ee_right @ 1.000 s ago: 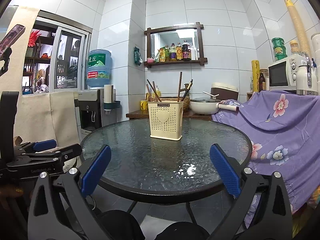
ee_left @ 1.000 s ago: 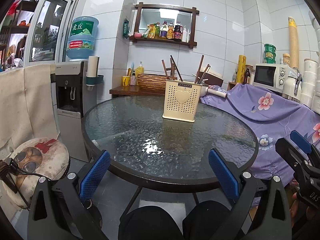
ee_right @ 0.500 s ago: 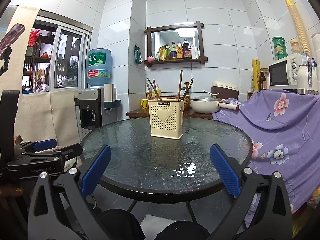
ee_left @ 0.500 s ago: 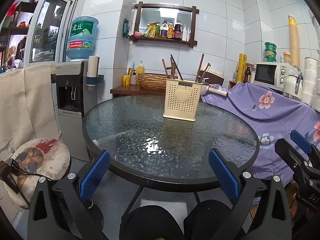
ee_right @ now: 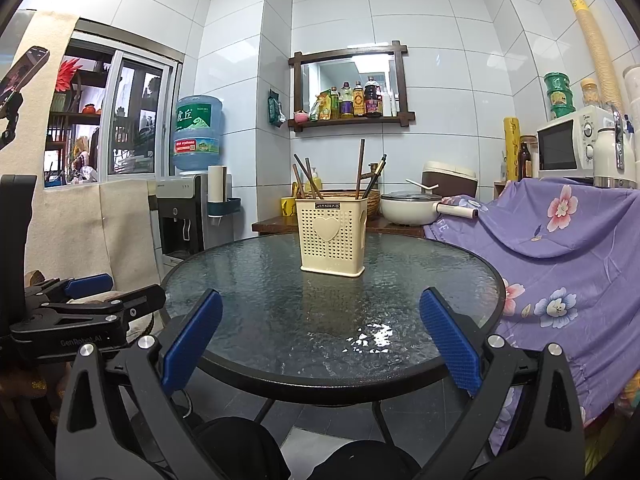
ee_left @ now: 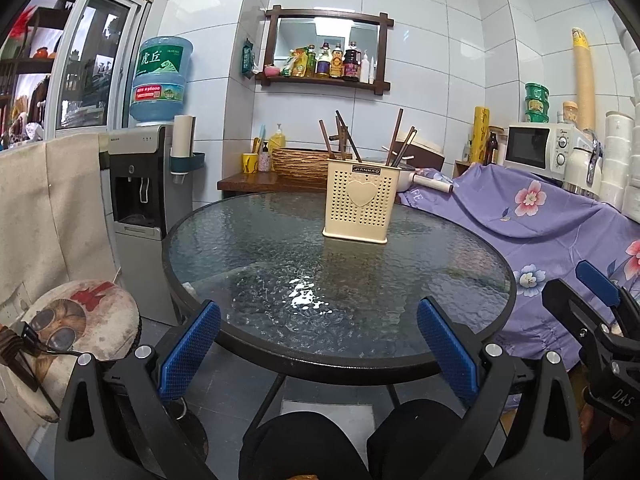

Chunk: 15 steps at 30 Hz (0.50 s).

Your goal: Organize utensils

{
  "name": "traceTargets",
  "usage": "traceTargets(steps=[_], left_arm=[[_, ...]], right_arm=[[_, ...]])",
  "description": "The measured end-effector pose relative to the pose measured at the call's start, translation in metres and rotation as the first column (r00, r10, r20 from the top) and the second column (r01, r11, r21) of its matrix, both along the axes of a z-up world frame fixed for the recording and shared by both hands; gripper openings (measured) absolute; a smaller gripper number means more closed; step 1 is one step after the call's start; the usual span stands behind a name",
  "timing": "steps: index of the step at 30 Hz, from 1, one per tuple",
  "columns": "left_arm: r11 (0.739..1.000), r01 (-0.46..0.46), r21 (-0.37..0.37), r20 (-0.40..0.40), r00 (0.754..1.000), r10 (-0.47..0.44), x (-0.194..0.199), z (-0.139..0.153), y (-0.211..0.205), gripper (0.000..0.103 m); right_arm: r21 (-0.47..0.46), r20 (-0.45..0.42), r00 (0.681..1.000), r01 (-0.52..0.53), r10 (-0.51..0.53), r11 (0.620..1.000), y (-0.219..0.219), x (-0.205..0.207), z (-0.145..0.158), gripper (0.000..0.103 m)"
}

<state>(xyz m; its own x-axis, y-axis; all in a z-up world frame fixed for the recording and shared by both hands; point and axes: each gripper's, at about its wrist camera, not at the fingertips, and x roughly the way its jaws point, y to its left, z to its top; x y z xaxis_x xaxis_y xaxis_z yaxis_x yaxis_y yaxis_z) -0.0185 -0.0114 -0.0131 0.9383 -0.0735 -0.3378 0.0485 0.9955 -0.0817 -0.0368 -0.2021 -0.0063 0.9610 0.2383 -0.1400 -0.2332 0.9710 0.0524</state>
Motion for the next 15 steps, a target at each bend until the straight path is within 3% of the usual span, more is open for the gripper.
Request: traceTargets(steps=[5, 15], left_arm=[[0.999, 0.011, -0.040, -0.011, 1.000, -0.011, 0.0016, -0.0002, 0.0037, 0.097], [0.999, 0.016, -0.034, -0.028, 0.999, -0.017, 0.0033, -0.0010, 0.0032, 0.097]], right_arm=[[0.000, 0.001, 1.000, 0.002, -0.002, 1.000, 0.0006, 0.0004, -0.0004, 0.097], [0.002, -0.001, 1.000, 0.002, -0.002, 1.000, -0.0001, 0.0007, -0.0018, 0.097]])
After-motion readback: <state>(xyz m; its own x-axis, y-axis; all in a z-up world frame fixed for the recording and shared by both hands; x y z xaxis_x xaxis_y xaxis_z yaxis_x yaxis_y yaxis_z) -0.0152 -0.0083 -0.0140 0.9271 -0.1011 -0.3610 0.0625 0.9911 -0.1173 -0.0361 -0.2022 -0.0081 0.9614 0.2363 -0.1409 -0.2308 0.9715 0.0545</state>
